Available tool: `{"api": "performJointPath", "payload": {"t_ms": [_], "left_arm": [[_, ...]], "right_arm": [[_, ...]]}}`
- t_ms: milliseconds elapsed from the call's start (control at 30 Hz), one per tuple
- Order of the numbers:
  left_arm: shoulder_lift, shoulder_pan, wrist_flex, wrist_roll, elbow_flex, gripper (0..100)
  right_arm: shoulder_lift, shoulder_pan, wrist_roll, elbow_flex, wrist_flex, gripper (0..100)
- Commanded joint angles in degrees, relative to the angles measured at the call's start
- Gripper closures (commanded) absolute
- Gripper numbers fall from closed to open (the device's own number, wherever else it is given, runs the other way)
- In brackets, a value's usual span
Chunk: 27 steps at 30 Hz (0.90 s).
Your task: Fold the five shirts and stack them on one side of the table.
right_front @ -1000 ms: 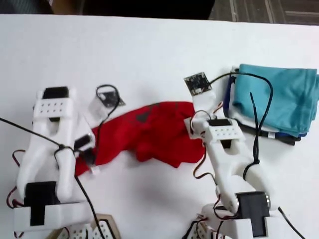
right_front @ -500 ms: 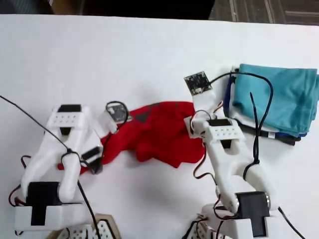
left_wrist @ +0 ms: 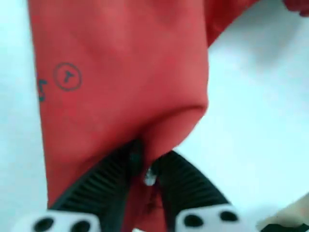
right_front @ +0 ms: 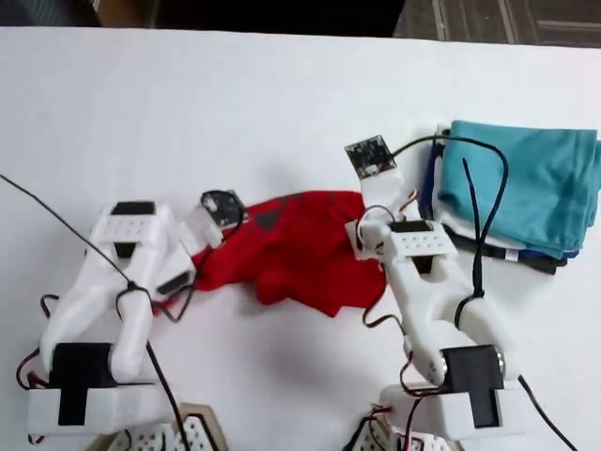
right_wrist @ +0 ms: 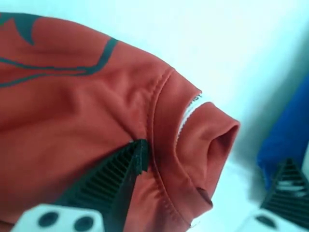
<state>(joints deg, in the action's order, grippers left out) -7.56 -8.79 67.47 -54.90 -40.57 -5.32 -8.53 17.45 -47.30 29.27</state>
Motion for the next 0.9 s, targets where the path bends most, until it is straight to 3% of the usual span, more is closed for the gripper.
{"api": "performJointPath", "payload": {"t_ms": [0, 267, 467, 567, 733, 867], "left_arm": [[-2.9, 0.1, 5.0, 0.6, 7.7, 97], [-2.5, -2.3, 10.3, 0.6, 22.5, 97], [-2.4, -2.5, 7.8, 0.1, 14.7, 96], [-2.4, -4.0, 4.9, 0.1, 11.7, 90], [-2.5, -11.1, 0.5, 0.0, 11.6, 77], [-2.3, -17.3, -3.3, -3.1, 10.9, 77]], "right_arm": [[0.1, 0.0, 0.4, 2.2, -0.8, 59.8], [0.1, 0.0, 0.4, 2.2, -0.8, 59.8], [0.1, 0.0, 0.4, 2.2, -0.8, 59.8], [0.1, 0.0, 0.4, 2.2, -0.8, 59.8], [0.1, 0.0, 0.4, 2.2, -0.7, 59.8], [0.1, 0.0, 0.4, 2.2, -0.7, 59.8]]}}
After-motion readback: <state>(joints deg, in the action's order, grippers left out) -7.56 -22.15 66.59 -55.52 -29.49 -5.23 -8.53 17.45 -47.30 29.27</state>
